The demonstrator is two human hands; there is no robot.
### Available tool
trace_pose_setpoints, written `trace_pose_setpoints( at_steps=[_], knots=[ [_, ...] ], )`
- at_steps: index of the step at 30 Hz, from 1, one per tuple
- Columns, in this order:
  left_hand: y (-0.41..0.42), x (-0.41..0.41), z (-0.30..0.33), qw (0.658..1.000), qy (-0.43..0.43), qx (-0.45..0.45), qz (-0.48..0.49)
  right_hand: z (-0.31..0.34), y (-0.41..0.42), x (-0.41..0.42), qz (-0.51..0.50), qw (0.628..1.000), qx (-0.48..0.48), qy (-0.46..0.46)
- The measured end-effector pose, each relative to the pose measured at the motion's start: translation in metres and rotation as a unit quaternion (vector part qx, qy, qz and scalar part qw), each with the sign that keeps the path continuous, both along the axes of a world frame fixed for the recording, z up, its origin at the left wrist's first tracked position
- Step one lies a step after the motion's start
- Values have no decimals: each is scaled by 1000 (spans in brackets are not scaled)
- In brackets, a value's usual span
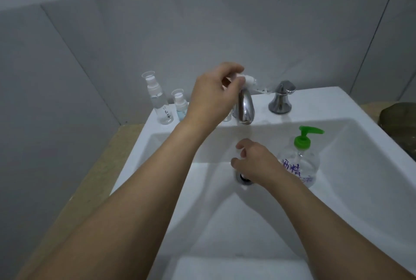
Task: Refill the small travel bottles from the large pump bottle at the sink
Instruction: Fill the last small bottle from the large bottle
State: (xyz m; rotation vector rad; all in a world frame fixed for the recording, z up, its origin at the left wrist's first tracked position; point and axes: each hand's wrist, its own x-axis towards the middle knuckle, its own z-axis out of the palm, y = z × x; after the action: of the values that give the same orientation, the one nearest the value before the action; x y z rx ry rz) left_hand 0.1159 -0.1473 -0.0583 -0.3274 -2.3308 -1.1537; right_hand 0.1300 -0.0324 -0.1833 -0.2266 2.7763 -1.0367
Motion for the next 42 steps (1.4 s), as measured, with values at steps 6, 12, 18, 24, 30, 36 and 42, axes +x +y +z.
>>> trace_pose_setpoints(
  at_steps=[6, 12, 18, 24, 30, 36, 42],
  knots=[
    [-36, 31, -38, 950, -56, 306, 2, 4, -3, 10, 65, 997, -32, -25],
    [-66, 37, -87, 934, -152, 323, 10, 1, -3, 7, 35, 999, -22, -18],
    [-75, 24, -105, 973, -212, 86, 27, -2, -4, 4, 14, 999, -33, -19],
    [-72, 21, -110, 970, -236, 57, -11, -2, -4, 6, 29, 998, -47, -11],
    [-68, 24, -113, 957, -283, -4, -68, -4, -5, 8, 71, 997, -13, -22],
    [-66, 24, -113, 942, -328, -33, -65, -6, -4, 6, 84, 996, 2, -12],
    [-61, 24, -111, 915, -396, -74, 1, -6, -6, 6, 74, 997, -2, 9]
  ],
)
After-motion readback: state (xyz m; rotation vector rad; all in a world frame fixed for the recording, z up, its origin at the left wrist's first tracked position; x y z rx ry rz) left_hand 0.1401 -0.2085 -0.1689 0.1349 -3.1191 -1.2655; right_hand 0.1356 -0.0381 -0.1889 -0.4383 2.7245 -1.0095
